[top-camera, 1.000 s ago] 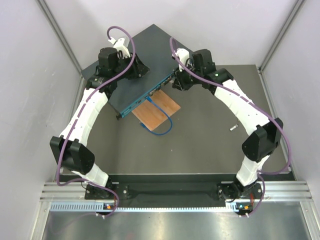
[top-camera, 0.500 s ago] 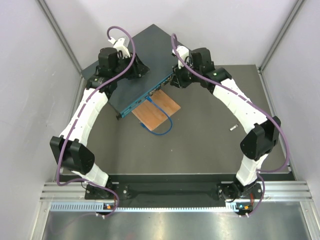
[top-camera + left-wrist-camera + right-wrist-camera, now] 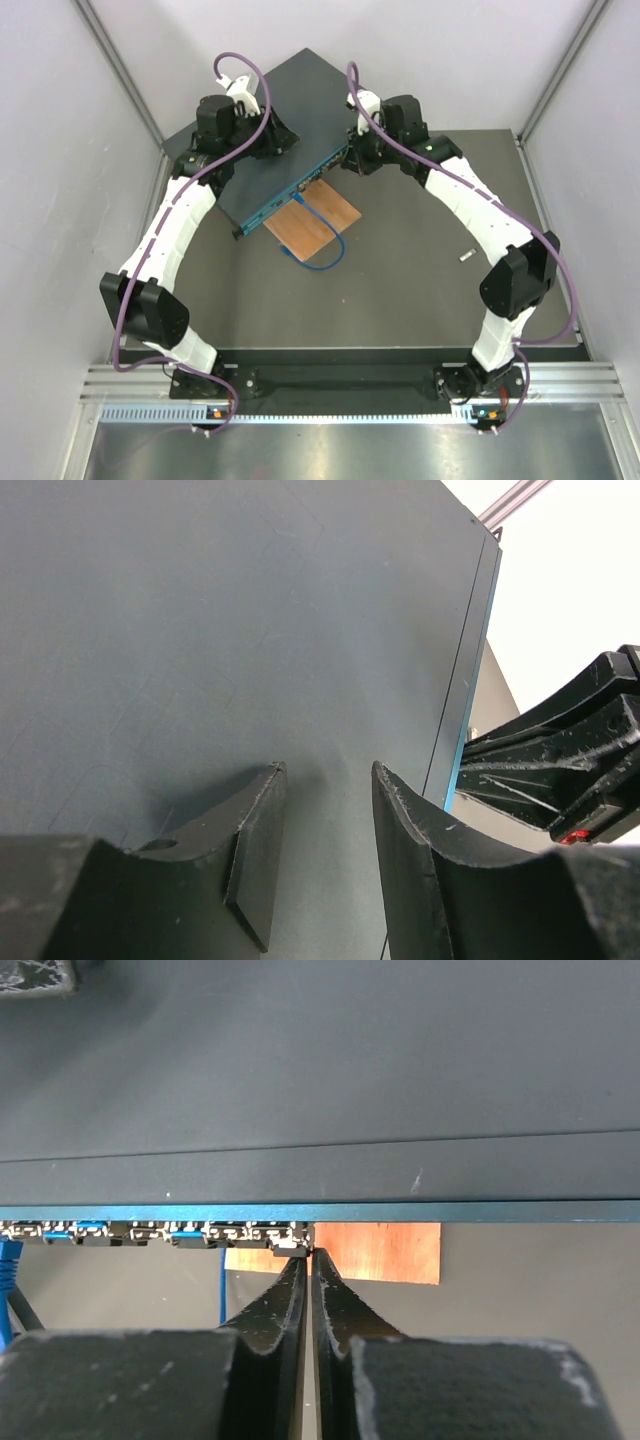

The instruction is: Insert the plug into the switch port

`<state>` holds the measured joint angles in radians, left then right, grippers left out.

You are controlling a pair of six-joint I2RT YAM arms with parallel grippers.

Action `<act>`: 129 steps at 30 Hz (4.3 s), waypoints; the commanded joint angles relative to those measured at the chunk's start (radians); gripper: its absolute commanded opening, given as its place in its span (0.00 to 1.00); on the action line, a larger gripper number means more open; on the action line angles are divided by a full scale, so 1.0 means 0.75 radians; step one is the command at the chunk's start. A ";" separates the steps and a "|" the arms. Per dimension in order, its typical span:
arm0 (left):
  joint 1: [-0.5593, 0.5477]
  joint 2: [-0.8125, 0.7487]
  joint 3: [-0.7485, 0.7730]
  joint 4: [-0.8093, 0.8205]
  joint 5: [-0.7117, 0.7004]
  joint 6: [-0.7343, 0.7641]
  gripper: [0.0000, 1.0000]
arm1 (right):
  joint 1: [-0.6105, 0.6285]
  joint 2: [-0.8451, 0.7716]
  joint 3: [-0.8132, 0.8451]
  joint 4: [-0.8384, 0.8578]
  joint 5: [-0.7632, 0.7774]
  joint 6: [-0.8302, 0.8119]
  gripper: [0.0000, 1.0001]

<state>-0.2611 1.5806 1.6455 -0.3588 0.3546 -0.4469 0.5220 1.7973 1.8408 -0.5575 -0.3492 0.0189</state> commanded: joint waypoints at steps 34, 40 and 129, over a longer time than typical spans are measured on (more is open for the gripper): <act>0.062 -0.060 0.027 0.098 0.196 0.035 0.67 | -0.307 -0.363 -0.231 0.222 -0.281 -0.090 0.41; 0.054 -0.032 0.131 -0.071 0.392 0.215 0.86 | -0.571 -0.517 -0.352 -0.105 -0.407 -0.400 0.81; -0.235 -0.048 -0.053 0.059 0.497 0.328 0.84 | -0.782 0.107 -0.812 -0.580 0.099 -2.858 0.35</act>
<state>-0.4347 1.5475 1.5848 -0.3515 0.7242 -0.2115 -0.0738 1.8351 1.2098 -0.9443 -0.3199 -1.9739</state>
